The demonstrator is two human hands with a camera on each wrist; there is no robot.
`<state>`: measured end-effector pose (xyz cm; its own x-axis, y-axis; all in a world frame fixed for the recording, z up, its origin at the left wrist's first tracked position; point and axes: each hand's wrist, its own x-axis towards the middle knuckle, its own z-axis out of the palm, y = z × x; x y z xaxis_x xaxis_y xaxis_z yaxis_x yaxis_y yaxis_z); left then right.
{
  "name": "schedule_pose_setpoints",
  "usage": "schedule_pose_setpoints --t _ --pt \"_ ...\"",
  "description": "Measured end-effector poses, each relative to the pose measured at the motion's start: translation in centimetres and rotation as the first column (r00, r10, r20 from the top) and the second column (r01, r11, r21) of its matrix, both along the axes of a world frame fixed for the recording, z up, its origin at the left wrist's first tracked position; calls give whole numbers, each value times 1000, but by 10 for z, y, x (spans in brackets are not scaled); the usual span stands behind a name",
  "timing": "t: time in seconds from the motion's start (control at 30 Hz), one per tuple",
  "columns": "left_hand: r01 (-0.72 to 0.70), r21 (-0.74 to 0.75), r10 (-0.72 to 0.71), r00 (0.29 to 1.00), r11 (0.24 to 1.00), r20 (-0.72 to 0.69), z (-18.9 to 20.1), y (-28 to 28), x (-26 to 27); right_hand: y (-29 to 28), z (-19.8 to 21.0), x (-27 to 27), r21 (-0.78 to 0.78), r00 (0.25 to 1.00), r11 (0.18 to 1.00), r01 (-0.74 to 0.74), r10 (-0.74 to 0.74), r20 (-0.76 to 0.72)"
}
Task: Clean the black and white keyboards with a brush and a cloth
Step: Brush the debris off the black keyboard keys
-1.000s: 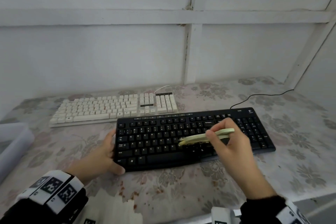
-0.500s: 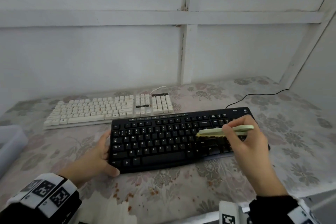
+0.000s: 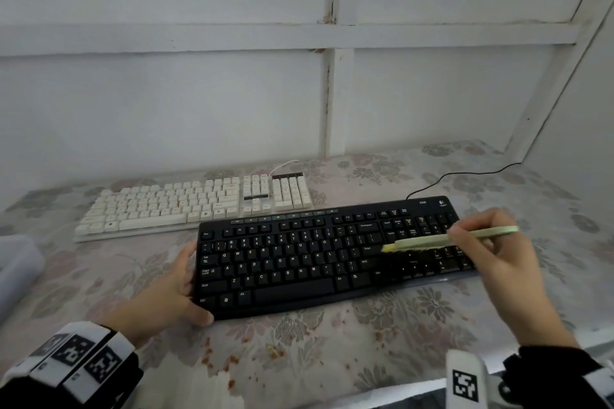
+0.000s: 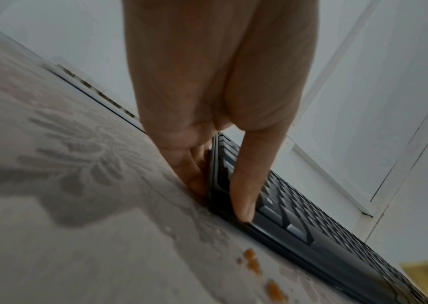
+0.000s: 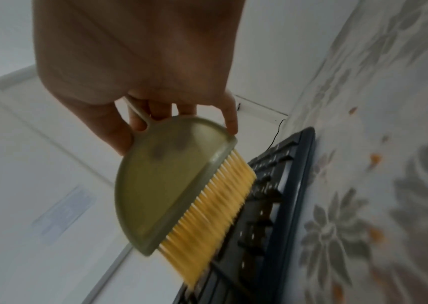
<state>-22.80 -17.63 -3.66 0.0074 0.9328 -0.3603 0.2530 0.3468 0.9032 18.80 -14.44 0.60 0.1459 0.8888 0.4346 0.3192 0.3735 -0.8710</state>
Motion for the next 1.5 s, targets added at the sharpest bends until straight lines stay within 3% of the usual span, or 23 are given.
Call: schedule_pose_setpoints --t 0.27,0.43,0.63,0.8,0.9,1.03,1.07,1.23,1.5 --pt "-2 11 1 1000 1000 14 -2 1 0 17 5 54 37 966 978 207 -210 152" --pt "-17 18 16 1000 1000 25 -1 0 2 11 1 37 -9 999 1000 -23 23 35" --pt "-7 11 6 1000 1000 22 -1 0 -1 15 2 50 16 986 993 121 -122 112" --pt "5 10 -5 1000 1000 9 0 1 2 6 2 36 -59 997 997 -41 45 65" --pt "7 6 -7 1000 1000 3 1 1 3 2 6 37 -26 985 997 74 -68 160" --pt "3 2 -3 1000 1000 -7 3 -1 4 -2 17 30 60 915 967 248 -255 314" --pt "-2 2 2 1000 1000 -12 4 -1 5 -6 22 18 78 916 970 231 -244 319" --pt "6 14 -5 1000 1000 -21 7 -1 7 -36 31 -79 8 972 996 -91 87 220" --pt "35 72 -29 996 997 -87 10 -3 10 -65 23 -204 -150 875 926 -345 376 304"
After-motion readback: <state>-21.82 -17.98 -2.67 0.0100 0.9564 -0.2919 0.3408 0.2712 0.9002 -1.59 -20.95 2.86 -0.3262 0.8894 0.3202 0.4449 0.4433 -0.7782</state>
